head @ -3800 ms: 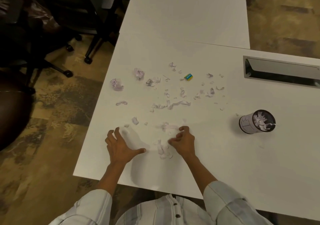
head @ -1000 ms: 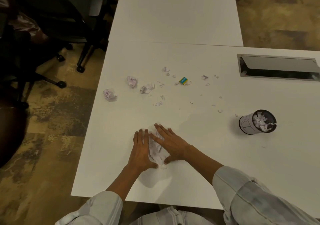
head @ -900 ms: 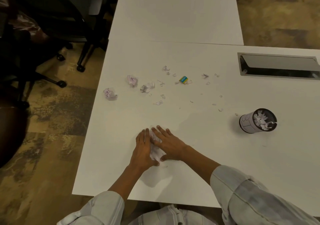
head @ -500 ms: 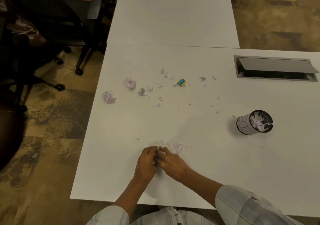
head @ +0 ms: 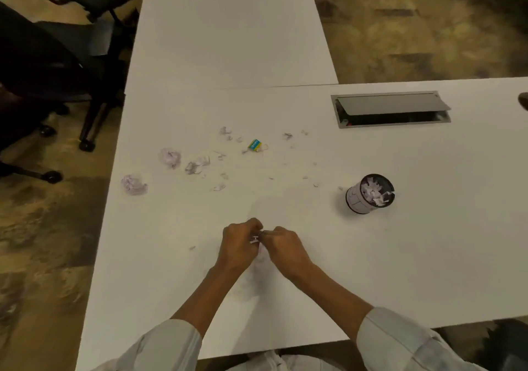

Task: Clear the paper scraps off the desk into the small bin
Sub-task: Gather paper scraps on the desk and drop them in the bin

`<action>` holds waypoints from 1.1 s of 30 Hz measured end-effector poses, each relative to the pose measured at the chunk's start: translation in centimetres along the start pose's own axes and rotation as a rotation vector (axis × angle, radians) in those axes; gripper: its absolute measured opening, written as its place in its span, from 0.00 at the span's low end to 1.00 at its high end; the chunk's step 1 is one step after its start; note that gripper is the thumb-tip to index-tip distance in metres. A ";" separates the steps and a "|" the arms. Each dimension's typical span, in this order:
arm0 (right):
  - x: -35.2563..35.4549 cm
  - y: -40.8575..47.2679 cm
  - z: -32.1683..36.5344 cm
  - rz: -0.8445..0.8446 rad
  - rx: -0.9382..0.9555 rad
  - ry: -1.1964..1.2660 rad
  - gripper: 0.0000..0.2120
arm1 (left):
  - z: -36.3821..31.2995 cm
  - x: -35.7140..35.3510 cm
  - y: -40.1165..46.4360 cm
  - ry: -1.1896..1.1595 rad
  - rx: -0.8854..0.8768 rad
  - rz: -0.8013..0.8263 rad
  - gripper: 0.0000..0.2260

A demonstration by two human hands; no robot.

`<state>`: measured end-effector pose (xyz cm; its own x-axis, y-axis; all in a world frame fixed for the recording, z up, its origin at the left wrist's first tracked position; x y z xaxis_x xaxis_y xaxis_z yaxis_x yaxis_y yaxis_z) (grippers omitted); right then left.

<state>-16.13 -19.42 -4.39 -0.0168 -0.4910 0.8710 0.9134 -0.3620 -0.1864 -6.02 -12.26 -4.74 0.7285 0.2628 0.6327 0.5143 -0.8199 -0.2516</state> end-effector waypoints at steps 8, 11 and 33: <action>13.3 -3.2 -12.7 -0.365 -0.309 0.213 0.08 | -16.2 -4.8 9.3 -0.076 -0.257 -0.006 0.09; 16.2 -4.3 -18.0 -0.418 -0.433 0.262 0.06 | -20.7 -8.0 12.5 -0.146 -0.299 0.044 0.07; 16.2 -5.9 -24.8 -0.365 -0.500 0.470 0.23 | -20.5 -12.9 14.6 -0.303 -0.195 0.485 0.41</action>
<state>-31.90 -44.90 -0.44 -0.5540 -0.5165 0.6530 0.5269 -0.8247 -0.2053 -17.13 -38.06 -1.57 0.9703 -0.0550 0.2356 0.0193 -0.9531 -0.3021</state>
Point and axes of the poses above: each hand's wrist, its own y-axis towards the middle knuckle, its own x-axis out of the back of the hand, z = x × y, the point moved 4 cm from there along y, towards the middle knuckle, and after that the axes turned 5 degrees about z, right-handed, at the moved point
